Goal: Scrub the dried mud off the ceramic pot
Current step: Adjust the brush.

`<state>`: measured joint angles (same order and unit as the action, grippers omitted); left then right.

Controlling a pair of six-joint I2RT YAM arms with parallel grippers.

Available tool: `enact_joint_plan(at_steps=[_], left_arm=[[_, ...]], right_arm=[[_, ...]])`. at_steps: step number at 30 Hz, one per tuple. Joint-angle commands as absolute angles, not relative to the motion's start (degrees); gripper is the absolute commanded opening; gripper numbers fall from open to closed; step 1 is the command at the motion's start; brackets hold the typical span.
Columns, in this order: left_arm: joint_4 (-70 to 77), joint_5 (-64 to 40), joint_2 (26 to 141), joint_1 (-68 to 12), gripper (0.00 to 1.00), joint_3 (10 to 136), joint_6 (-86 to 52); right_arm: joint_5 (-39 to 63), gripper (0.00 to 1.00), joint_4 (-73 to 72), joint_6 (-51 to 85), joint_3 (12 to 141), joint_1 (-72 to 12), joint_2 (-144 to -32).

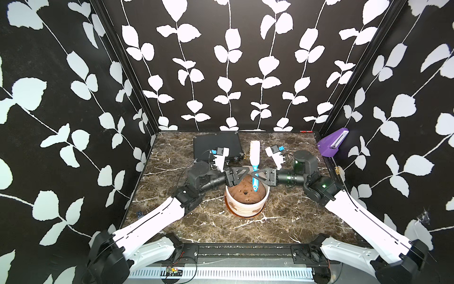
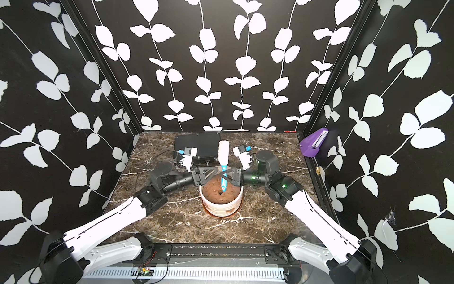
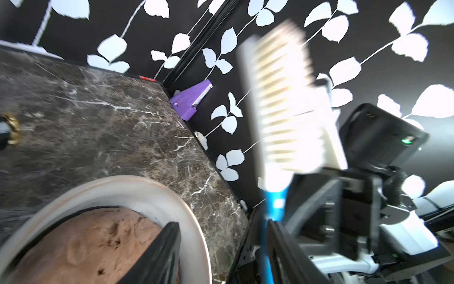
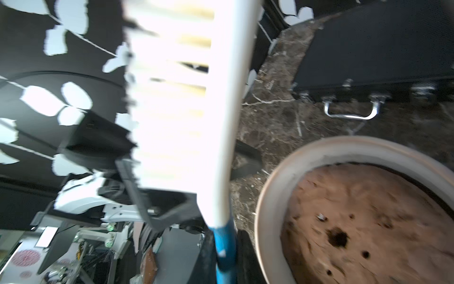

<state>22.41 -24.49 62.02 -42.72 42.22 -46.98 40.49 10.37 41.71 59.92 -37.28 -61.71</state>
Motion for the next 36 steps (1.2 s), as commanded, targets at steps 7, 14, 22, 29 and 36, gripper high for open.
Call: enact_joint_plan(at_steps=[7,14,22,29,36], left_arm=[[39.34,-28.55,62.24,-42.63,0.56,41.66,-51.73],[34.54,-27.8,57.07,-40.68,0.57,38.51,-50.52],[48.76,-41.88,60.81,-35.09,0.56,38.12,-60.31],[49.95,-45.35,64.16,-34.98,0.5,38.89,-60.35],[50.8,-47.55,65.37,-35.08,0.43,39.17,-61.2]], right_arm=[[42.11,0.0,3.7,43.5,61.91,-40.46,-61.82],[39.48,0.0,8.67,41.48,61.78,-39.68,-59.25],[43.71,0.0,10.44,40.99,63.55,-39.54,-63.09],[46.28,0.0,5.99,43.2,63.21,-39.72,-65.71],[47.1,0.0,2.5,45.09,62.77,-40.15,-68.25]])
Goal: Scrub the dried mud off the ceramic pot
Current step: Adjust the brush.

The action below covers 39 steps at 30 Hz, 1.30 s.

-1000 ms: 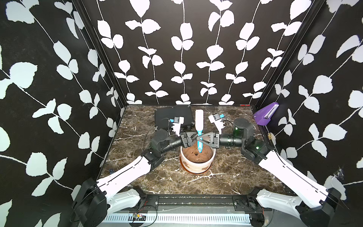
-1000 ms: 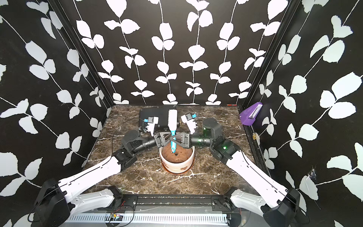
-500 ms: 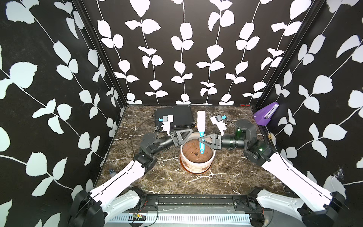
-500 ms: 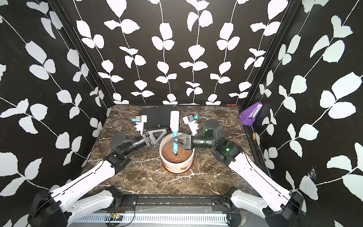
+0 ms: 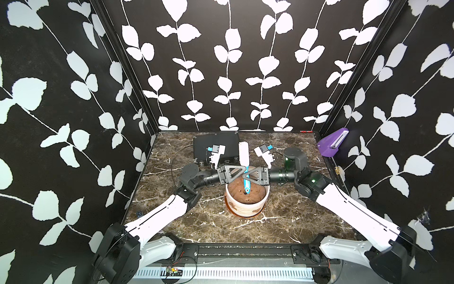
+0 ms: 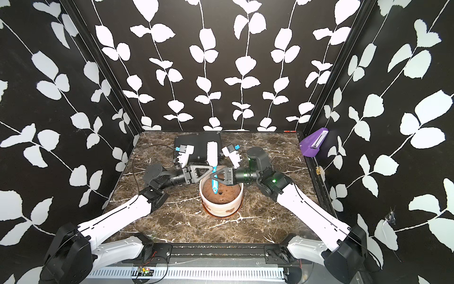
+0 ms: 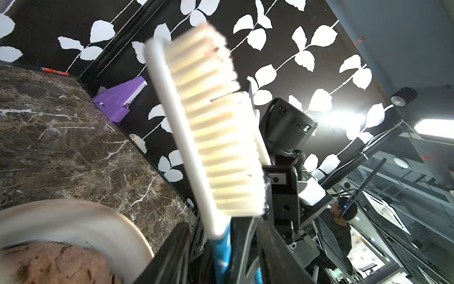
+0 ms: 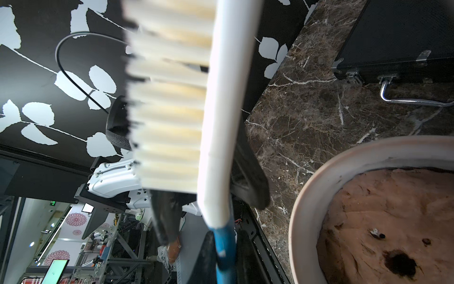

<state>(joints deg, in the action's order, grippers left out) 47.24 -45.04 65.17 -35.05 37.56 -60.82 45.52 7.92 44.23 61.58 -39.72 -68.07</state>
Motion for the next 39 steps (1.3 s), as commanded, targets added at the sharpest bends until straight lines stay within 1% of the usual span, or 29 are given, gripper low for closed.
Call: enact_joint_plan(at_steps=[1,2,3,6,8,10,11,12,13,14,15,16,18,23,27,31,33,35,39], left_arm=[[51.13,-47.81,65.72,-35.09,0.38,39.12,-61.58],[51.8,-48.13,66.17,-35.15,0.32,39.05,-62.05],[52.91,-48.58,66.69,-35.24,0.24,38.94,-62.75],[52.65,-47.93,66.68,-35.22,0.1,38.64,-62.74],[49.53,-44.51,65.02,-35.26,0.0,38.13,-60.57],[42.92,-39.55,62.62,-35.24,0.0,38.29,-56.58],[39.38,-36.17,61.34,-35.29,0.0,38.51,-54.61],[37.57,-31.82,60.38,-35.35,0.0,38.28,-53.77],[37.86,-28.1,59.63,-35.38,0.0,37.49,-54.12],[39.46,-25.15,59.06,-35.36,0.0,36.13,-55.31],[41.99,-22.8,58.72,-35.36,0.0,34.76,-56.55],[44.43,-21.57,58.75,-35.36,0.0,33.82,-57.97],[49.3,-21.37,60.03,-35.34,0.0,32.98,-60.69],[59.42,-21.27,63.3,-35.31,0.0,31.35,-67.07],[59.5,-21.85,63.33,-35.38,0.0,31.29,-67.31],[59.71,-23.04,63.35,-35.48,0.0,31.36,-67.75],[59.85,-24.28,63.81,-35.54,0.0,32.02,-67.71],[59.3,-25.72,64.47,-36.06,0.0,33.25,-67.15],[59.62,-27.05,65.35,-36.39,0.0,34.28,-67.22]], right_arm=[[47.0,0.0,1.86,45.43,62.77,-40.15,-68.61],[46.57,0.0,1.38,45.62,62.61,-40.16,-69.03],[46.31,0.0,0.78,45.97,62.59,-40.17,-69.75],[47.25,0.0,-2.43,47.84,61.99,-40.17,-71.01],[47.63,0.0,-4.22,48.9,61.33,-40.25,-71.38],[47.28,0.0,-4.16,48.6,60.62,-40.48,-71.02],[46.44,0.08,-3.86,48.15,60.07,-40.63,-70.57],[45.16,0.18,-2.98,47.32,59.46,-40.75,-69.87],[43.7,0.27,-2.15,46.7,58.53,-40.8,-68.97],[41.93,0.38,-2.26,46.44,57.23,-40.94,-67.86],[40.53,0.53,-3.06,46.66,55.64,-41.06,-66.73],[39.01,0.58,-4.65,47.31,54.03,-41.34,-65.7],[37.01,0.61,-8.38,48.97,50.86,-41.77,-64.33],[36.01,0.61,-13.58,51.23,49.38,-42.55,-64.88],[36.97,0.56,-13.17,50.58,51.33,-42.92,-66.51],[35.83,0.55,-12.28,49.56,52.47,-42.89,-67.26],[36.29,0.5,-12.93,49.79,53.57,-42.93,-68.34],[37.61,0.41,-13.79,50.55,54.87,-42.92,-69.78],[38.85,0.31,-14.77,51.16,56.05,-42.9,-70.66]])
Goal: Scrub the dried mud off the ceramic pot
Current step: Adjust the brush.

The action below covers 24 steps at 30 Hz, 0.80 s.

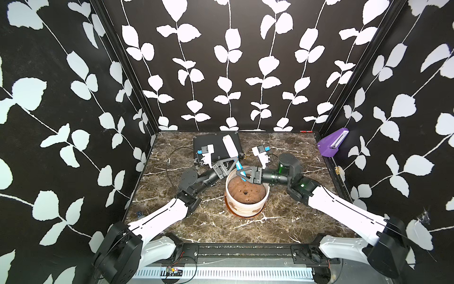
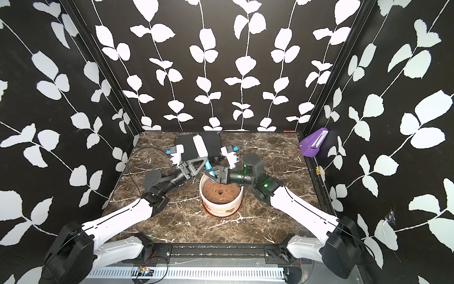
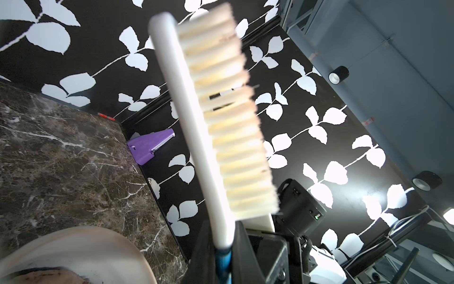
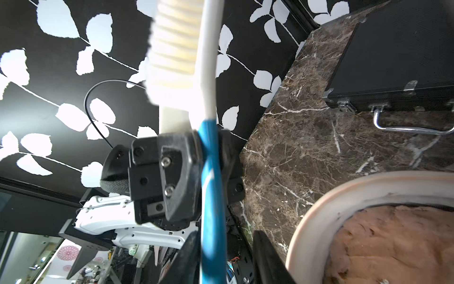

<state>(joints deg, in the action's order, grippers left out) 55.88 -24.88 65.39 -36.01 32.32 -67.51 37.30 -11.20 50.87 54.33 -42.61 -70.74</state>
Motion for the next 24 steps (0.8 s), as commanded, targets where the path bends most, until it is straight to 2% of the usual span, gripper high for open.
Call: enact_joint_plan(at_steps=[1,6,11,14,15,16,19,23,24], left_arm=[[59.98,-27.5,65.57,-36.43,0.0,34.41,-67.31],[63.44,-29.51,67.86,-36.56,0.0,34.84,-68.87],[64.68,-30.85,69.37,-36.55,0.0,35.1,-69.39],[62.29,-31.26,69.31,-36.49,0.03,35.85,-68.42],[58.33,-31.3,68.51,-36.19,0.18,36.43,-66.85],[51.84,-30.69,67.24,-36.04,0.29,37.49,-64.24],[17.99,-22.82,61.12,-36.1,0.63,44.17,-50.42],[-10.11,-12.59,59.01,-36.22,0.78,52.98,-37.79],[-14.71,-11.43,59.24,-36.23,0.86,54.59,-36.0]], right_arm=[[38.73,0.29,-14.66,51.08,56.03,-42.9,-70.59],[38.65,0.09,-13.63,50.9,56.23,-42.9,-70.22],[38.39,0.0,-11.64,50.07,56.32,-42.89,-69.42],[37.6,0.0,-9.19,48.67,56.68,-42.9,-68.53],[36.41,0.0,-6.6,47.59,57.23,-42.89,-68.08],[34.64,0.0,-3.23,45.94,57.93,-42.9,-67.36],[21.6,0.0,13.3,38.97,62.2,-42.9,-64.35],[-3.57,0.0,35.15,33.29,66.64,-42.16,-59.62],[-9.53,0.0,38.42,32.49,66.83,-41.84,-58.52]])
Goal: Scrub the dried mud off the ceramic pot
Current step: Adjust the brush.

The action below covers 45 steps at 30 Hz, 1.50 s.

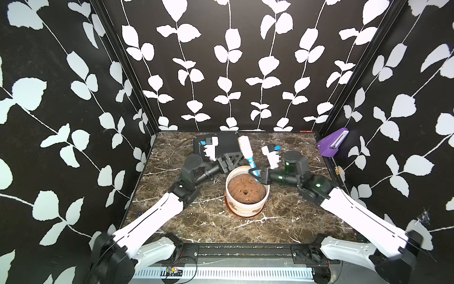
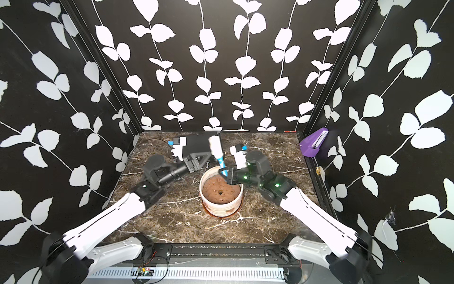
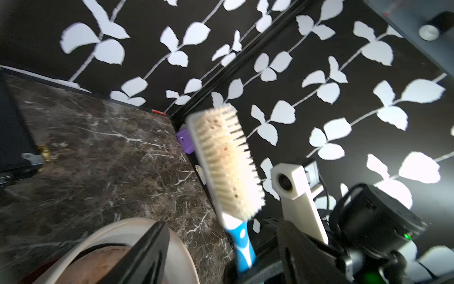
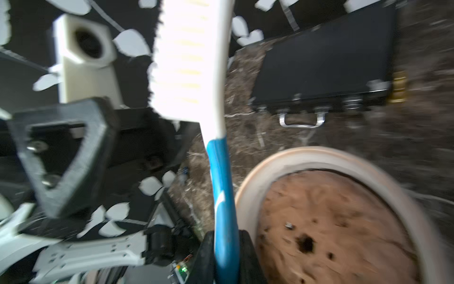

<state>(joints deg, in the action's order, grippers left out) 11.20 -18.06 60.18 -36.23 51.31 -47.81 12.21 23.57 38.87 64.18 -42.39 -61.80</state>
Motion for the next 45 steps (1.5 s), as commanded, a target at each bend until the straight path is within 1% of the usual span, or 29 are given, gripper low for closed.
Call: enact_joint_plan(at_steps=[1,2,4,5,6,10,12,14,17,20,25,28,34,39,45], left_arm=[[-18.77,-10.39,59.58,-36.24,0.93,55.7,-34.28],[-21.95,-9.46,59.81,-36.36,0.94,56.41,-32.94],[-26.18,-8.16,59.9,-36.35,0.88,56.16,-30.12],[-28.16,-8.01,60.06,-36.43,0.85,56.11,-28.78],[-30.24,-7.0,60.18,-36.84,0.82,56.12,-27.55],[-42.62,4.49,62.1,-39.75,0.73,61.07,-22.39],[-46.92,7.15,63.52,-39.81,0.7,63.35,-20.84],[-49.12,8.37,64.7,-39.81,0.7,64.46,-19.48],[-50.49,9.11,66.65,-42.27,0.7,64.87,-17.46],[-51.28,7.88,68.35,-42.77,0.69,65.81,-16.31],[-54.57,8.13,69.19,-43.12,0.73,68.95,-15.56],[-55.51,9.21,69.53,-43.16,0.76,68.76,-15.19],[-54.4,6.21,73.84,-43.16,0.77,69.87,-14.66],[-51.54,4.75,75.62,-43.23,0.79,73.0,-15.66],[-50.99,1.99,81.15,-43.16,0.8,76.73,-15.03]], right_arm=[[-14.3,0.0,40.77,31.98,66.45,-41.39,-57.25],[-18.71,0.0,42.07,31.51,65.74,-40.98,-55.96],[-26.95,0.0,44.5,31.68,64.26,-40.25,-53.49],[-28.81,0.0,46.13,32.32,63.81,-39.6,-52.32],[-29.46,0.0,47.39,32.88,63.35,-38.82,-51.35],[-32.54,0.0,52.22,38.14,60.14,-38.07,-48.39],[-31.67,0.0,52.41,37.78,58.38,-37.97,-47.66],[-30.16,0.0,52.71,37.15,57.85,-37.96,-48.11],[-28.31,0.0,53.27,36.6,58.21,-37.95,-48.91],[-28.23,0.0,54.28,35.89,58.69,-37.92,-48.88],[-23.63,0.0,52.59,35.15,57.83,-37.97,-49.82],[-21.49,0.0,51.95,35.53,56.57,-38.06,-50.8],[-20.76,0.0,51.55,35.89,54.03,-38.33,-50.12],[-21.5,0.0,52.53,35.41,53.79,-38.36,-49.61],[-19.67,0.0,51.32,36.28,51.87,-38.41,-48.6]])
